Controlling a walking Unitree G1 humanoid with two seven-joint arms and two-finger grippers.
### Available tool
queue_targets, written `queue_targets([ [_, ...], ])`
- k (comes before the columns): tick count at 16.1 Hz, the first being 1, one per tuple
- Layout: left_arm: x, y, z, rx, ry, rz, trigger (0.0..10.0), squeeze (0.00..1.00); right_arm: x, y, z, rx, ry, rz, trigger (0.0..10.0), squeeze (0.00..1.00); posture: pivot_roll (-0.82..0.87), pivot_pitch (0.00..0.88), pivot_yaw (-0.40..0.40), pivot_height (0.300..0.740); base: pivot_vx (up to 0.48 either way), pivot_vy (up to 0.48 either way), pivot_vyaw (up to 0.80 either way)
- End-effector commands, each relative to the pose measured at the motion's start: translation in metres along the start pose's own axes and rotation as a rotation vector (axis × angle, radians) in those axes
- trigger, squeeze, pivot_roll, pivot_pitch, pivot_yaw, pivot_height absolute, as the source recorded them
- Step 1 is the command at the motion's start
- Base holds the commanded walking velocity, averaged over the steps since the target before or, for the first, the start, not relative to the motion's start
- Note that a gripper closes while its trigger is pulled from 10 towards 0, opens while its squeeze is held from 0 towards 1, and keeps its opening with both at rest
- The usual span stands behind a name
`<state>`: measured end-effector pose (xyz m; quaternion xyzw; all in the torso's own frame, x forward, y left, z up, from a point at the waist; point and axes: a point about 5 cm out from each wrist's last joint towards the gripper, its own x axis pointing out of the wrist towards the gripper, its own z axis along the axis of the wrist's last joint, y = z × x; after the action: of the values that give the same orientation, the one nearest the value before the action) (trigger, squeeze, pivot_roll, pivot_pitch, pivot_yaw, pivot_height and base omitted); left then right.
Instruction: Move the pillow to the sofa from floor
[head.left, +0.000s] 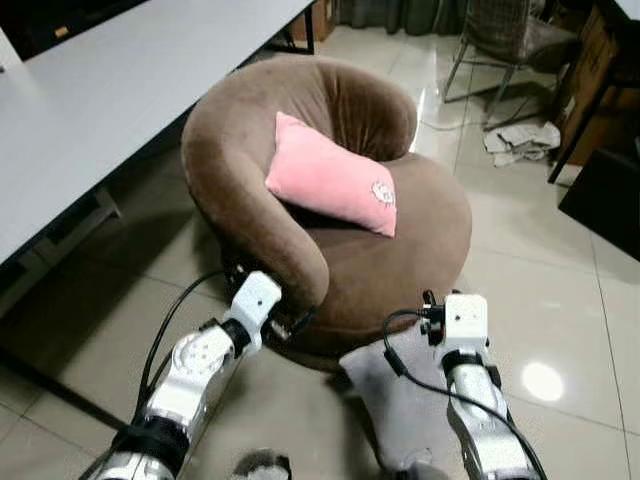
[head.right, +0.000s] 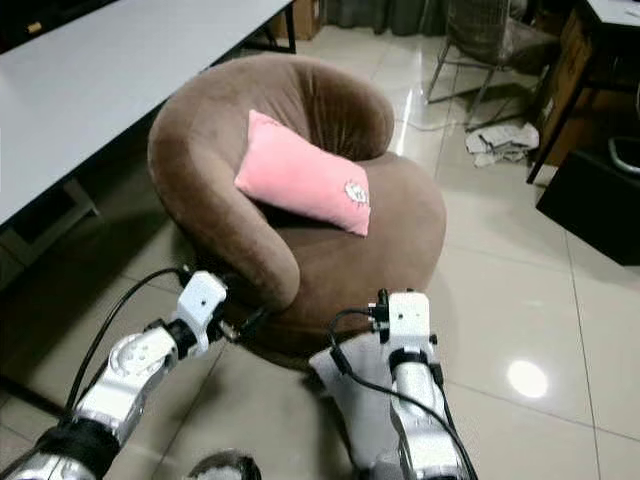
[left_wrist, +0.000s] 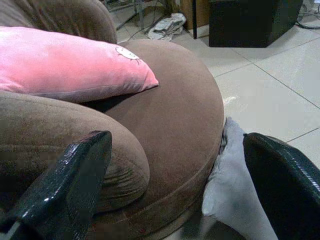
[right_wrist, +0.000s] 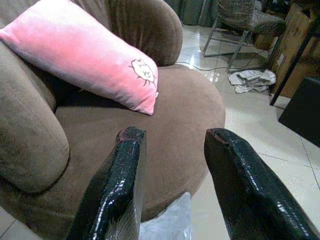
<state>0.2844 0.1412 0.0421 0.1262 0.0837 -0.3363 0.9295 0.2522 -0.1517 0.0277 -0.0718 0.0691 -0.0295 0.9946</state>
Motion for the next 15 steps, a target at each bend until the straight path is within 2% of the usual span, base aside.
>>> queue_targets([
  [1, -0.0004, 0.0036, -0.0007, 0.012, 0.010, 0.008, 10.0, 0.00, -0.0037, 0.0011, -0.0082, -0.001, 0.042, 0.000, 10.0, 0.00, 0.00, 0.038, 0.085, 0.653, 0.000, 0.000, 0.00],
  [15, -0.0014, 0.0005, -0.0021, 0.027, 0.007, -0.013, 10.0, 0.00, -0.0090, 0.0047, -0.0136, 0.042, 0.058, -0.001, 10.0, 0.00, 0.00, 0.055, 0.089, 0.501, 0.000, 0.000, 0.00],
])
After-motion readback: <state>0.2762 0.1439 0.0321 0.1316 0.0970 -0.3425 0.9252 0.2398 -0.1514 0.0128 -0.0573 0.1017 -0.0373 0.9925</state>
